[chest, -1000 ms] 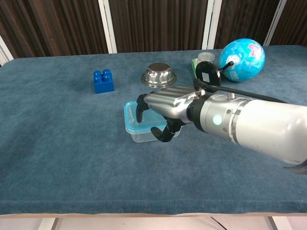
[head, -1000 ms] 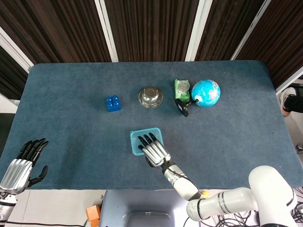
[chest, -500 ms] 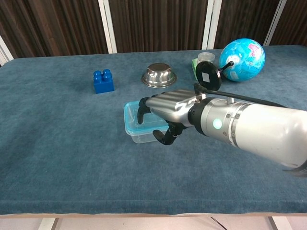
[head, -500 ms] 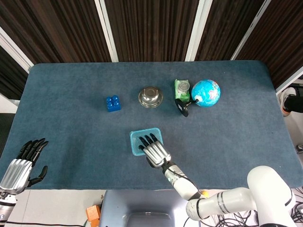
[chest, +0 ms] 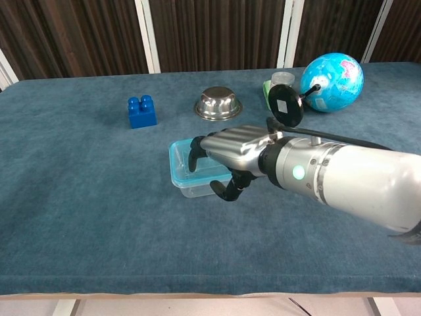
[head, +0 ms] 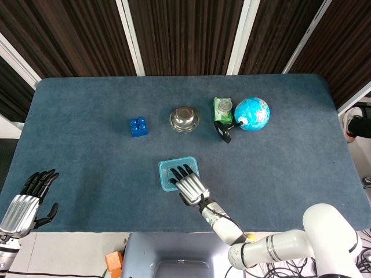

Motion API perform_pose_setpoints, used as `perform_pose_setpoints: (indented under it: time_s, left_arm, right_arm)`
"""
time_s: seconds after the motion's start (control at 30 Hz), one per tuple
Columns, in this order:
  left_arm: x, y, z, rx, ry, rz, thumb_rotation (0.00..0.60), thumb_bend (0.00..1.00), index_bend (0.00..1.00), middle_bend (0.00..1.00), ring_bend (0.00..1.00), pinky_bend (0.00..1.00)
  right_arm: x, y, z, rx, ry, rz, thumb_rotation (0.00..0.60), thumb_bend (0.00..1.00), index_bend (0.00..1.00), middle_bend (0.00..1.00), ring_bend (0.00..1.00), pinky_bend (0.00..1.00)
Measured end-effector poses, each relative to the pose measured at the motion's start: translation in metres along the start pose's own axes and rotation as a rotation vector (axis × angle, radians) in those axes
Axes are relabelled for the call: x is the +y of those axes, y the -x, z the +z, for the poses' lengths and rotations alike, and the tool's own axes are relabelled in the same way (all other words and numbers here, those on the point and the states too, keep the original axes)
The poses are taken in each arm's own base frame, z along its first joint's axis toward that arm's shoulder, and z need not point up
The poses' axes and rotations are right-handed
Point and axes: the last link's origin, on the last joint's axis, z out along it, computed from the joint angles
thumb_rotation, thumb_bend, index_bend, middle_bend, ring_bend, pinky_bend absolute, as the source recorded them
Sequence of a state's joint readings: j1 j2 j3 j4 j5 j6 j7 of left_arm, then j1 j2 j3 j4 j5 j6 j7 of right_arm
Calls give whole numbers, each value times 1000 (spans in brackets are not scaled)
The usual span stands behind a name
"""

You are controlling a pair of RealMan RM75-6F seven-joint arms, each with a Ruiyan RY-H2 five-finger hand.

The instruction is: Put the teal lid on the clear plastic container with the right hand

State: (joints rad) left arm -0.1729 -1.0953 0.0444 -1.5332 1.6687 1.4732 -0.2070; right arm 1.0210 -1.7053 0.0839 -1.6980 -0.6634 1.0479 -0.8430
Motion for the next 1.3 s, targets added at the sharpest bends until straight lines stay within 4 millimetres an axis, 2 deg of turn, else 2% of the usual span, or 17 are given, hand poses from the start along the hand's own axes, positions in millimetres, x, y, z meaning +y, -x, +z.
perform_pose_setpoints:
  time_s: [0.6,0.77,0.9,1.0,1.1,1.2,1.3]
  left_arm:
    - [-1,-1,0,3,-1,-2,600,476,0,42,7,31]
    - [-1,-2,0,7,-1,-3,600,475,0,42,7,31]
    - [-1,-2,-1,9,-1,-3,600,476,0,41,7,31]
    - [-1,-2,-2,10,1,-3,600,476,0,42,7,31]
    - [-1,-3,-3,15,4,-4,600,473,0,42,7,31]
    - [0,-4,-4,20,7,-5,600,465,0,42,7,30]
    - [1,-4,-7,25,17,-3,600,440,0,42,7,29]
  right_arm:
    - [-1,4,2,-8,-2,-2,600,542,298,21,0,0]
    - [1,-7,-1,39,-2,9,600,542,263,21,0,0]
    - [9,-21,-10,99,0,19,600,543,209,21,0,0]
    - [23,-31,-24,144,12,30,600,543,157,7,0,0]
    - [42,-36,-43,187,34,30,600,465,103,0,0,0]
    - [69,-34,-71,228,74,20,600,363,32,0,0,0]
    - [106,-19,-118,264,147,22,600,297,0,0,0,0]
